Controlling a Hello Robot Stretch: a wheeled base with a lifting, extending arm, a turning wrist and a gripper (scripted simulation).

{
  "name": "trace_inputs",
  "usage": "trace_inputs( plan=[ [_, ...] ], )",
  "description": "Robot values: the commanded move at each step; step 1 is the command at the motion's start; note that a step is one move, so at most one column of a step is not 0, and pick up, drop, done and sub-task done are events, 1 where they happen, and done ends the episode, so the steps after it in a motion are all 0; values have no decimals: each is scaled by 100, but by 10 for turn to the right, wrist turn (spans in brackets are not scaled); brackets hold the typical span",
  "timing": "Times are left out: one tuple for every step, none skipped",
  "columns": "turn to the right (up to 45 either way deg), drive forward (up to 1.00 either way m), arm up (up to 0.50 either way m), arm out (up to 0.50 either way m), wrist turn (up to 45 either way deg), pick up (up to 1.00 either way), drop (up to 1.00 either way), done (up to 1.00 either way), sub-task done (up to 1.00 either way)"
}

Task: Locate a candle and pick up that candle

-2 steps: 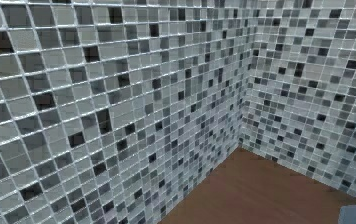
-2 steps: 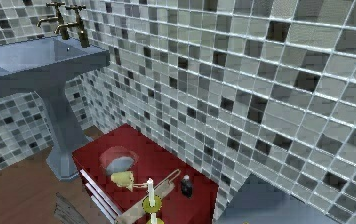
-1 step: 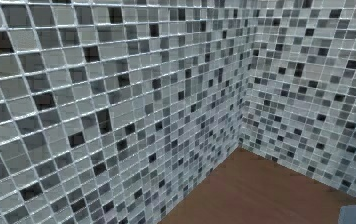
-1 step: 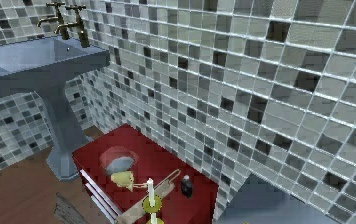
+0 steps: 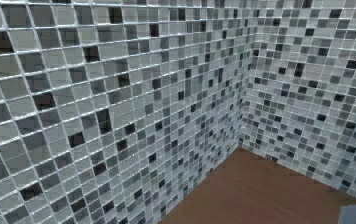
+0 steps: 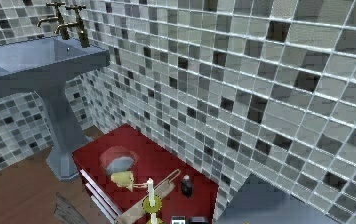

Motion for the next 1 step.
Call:
trace_inputs(
  plan=[
    [0,0,0,0,450,0,0,0,0]
  ],
)
